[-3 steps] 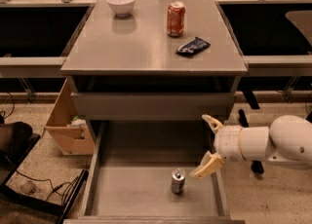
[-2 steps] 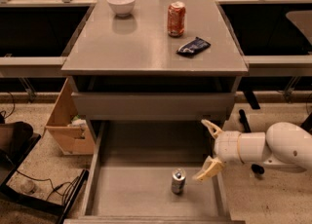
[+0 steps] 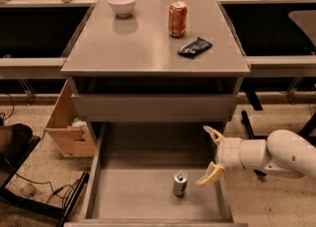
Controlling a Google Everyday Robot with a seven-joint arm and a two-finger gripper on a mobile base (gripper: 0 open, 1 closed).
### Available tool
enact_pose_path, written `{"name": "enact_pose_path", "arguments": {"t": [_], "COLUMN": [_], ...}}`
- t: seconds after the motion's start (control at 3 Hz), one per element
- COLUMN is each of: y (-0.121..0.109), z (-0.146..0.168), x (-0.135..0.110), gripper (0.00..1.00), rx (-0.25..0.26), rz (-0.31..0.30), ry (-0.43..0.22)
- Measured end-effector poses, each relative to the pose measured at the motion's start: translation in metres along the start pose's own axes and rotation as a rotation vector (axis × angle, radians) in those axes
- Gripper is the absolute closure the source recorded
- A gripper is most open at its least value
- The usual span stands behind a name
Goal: Pick redbull can from middle drawer and place on counter
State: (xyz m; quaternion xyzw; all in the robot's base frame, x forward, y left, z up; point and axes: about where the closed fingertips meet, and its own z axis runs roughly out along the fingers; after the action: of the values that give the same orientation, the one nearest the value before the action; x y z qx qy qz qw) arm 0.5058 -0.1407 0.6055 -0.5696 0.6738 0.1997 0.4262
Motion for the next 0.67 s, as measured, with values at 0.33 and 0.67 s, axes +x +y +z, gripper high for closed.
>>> {"name": "enact_pose_path", "arguments": {"t": [0.33, 0.67], "y": [-0.004, -0.007], "z": [0.008, 0.029], "x": [0.005, 0.020], "gripper": [0.00, 0.00], "rx": [-0.018, -0.053], "rz": [0.022, 0.048], "ry": [-0.004, -0.089]}}
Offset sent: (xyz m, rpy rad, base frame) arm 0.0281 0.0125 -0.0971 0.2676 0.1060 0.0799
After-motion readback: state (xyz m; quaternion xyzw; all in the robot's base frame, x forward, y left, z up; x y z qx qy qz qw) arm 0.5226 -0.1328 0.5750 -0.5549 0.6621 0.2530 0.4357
